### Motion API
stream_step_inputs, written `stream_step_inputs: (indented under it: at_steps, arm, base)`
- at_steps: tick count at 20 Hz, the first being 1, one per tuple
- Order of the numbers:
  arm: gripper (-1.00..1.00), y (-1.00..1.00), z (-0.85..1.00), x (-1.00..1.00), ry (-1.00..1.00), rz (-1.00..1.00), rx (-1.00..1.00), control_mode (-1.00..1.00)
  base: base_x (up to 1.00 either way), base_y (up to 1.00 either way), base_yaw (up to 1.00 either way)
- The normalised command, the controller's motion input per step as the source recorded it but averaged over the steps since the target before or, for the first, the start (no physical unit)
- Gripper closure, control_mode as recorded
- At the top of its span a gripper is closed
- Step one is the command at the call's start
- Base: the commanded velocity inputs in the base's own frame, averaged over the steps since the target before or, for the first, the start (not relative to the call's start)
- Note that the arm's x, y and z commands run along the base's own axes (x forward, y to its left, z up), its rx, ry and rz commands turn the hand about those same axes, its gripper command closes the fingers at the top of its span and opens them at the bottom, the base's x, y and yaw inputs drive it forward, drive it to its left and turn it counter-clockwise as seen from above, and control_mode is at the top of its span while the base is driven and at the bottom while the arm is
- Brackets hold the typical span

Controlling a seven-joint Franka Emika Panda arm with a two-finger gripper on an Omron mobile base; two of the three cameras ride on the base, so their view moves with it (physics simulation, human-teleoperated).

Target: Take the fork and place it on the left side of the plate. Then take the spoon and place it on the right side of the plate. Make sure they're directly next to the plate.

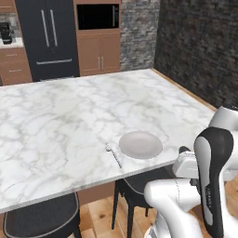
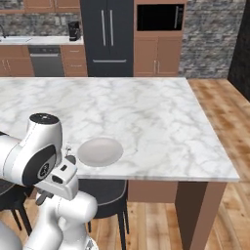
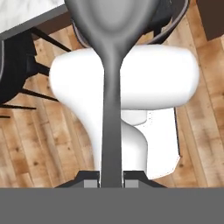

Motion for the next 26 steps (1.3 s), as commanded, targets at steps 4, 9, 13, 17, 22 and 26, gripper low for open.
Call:
stream_step_inputs:
  at_steps: [4,9,13,17,22,26]
  arm:
    - [1.0,0.0,0.0,0.0,0.0,0.0,0.0,1.0]
    - [1.0,-0.81,-0.01,0.98,0.08,0.13,0.08,-1.0]
    - [1.0,-0.96,0.0,0.86,0.13,0.09,0.02,-1.0]
    - [1.0,-0.78,0.0,0.73,0.11,0.08,0.0,-1.0]
    - [1.0,-0.5,-0.09,0.58,0.06,0.01,0.0,-1.0]
    - [1.0,-0.23,-0.34,0.7,0.0,0.0,0.0,-1.0]
  base:
    - [0.95,-0.68,0.11]
    - [0.0,0.0,0.0]
    - [0.0,0.0,0.0]
    - [0.0,0.0,0.0]
    - [0.0,0.0,0.0]
    - [0.0,0.0,0.0]
